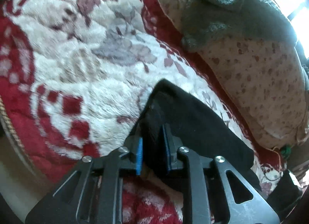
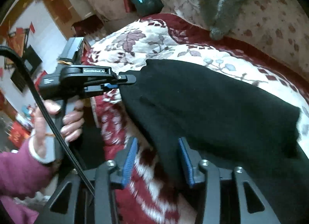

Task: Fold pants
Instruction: 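Lift and fold the pants with the left gripper toward the right gripper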

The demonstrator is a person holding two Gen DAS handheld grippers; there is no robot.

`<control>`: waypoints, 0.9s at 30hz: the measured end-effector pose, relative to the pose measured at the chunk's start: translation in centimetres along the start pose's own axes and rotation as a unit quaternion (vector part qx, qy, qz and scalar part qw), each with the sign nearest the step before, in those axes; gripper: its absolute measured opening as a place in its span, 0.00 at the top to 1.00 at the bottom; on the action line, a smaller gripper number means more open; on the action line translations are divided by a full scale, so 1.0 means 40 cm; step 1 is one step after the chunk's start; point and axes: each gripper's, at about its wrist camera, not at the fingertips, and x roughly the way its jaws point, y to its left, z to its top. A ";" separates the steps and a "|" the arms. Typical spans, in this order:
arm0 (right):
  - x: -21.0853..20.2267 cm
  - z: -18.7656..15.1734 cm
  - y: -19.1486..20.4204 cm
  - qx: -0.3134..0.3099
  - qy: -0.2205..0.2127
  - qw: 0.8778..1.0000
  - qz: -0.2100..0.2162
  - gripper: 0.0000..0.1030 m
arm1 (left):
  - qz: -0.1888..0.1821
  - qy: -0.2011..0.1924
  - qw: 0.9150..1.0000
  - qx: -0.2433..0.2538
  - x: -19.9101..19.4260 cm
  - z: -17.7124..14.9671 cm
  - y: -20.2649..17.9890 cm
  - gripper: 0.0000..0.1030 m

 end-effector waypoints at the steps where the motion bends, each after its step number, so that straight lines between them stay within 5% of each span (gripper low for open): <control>1: -0.025 -0.005 -0.009 0.005 -0.007 1.000 -0.003 0.59 | 0.011 -0.013 1.000 0.003 -0.020 0.000 -0.002 0.83; 5: -0.178 -0.057 -0.107 0.075 -0.070 0.994 -0.031 0.59 | 0.057 -0.067 0.996 0.031 -0.096 -0.007 -0.009 0.83; 13: -0.363 -0.170 -0.225 0.163 -0.116 0.975 -0.098 0.57 | -0.010 -0.039 0.996 0.083 -0.102 -0.066 -0.136 0.83; 20: -0.338 -0.194 -0.192 0.163 -0.120 0.977 -0.061 0.56 | -0.066 0.025 0.989 0.128 -0.028 -0.183 -0.265 0.83; 24: -0.273 -0.196 -0.217 0.161 -0.080 0.978 -0.102 0.52 | -0.032 0.071 0.985 0.155 0.057 -0.234 -0.299 0.83; 27: -0.279 -0.185 -0.217 0.149 -0.079 0.979 -0.116 0.52 | -0.002 0.054 0.981 0.184 0.069 -0.256 -0.322 0.83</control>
